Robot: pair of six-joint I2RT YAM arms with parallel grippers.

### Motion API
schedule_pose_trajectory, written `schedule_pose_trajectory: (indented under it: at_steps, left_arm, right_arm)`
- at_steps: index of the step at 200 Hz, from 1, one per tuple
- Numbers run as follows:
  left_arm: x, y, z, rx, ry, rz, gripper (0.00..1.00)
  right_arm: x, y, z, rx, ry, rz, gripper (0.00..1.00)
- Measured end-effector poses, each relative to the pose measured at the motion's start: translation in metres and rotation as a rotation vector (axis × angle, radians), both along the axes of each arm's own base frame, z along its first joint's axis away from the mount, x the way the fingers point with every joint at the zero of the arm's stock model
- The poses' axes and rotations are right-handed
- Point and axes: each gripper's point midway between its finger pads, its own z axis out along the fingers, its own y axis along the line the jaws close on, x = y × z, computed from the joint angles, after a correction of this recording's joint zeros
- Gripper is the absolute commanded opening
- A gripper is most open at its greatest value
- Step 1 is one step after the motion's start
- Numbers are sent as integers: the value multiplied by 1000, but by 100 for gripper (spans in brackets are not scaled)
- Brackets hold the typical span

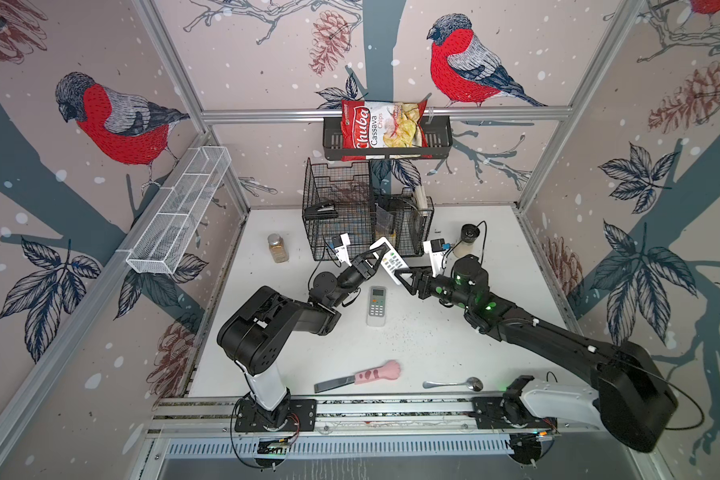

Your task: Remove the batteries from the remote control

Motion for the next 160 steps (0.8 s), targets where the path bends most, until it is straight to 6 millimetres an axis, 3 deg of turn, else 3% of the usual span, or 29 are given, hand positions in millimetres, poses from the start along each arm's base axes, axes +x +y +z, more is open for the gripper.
schedule_pose_trajectory:
  at_steps: [86,160]
  left_arm:
    - [1,-3,-3,-31,19,-19,0]
    - [-2,-3,11,-59,-22,-27,0]
  right_arm:
    - [1,8,-1,31,11,39,47]
    - [-3,12,11,77,-23,80,46]
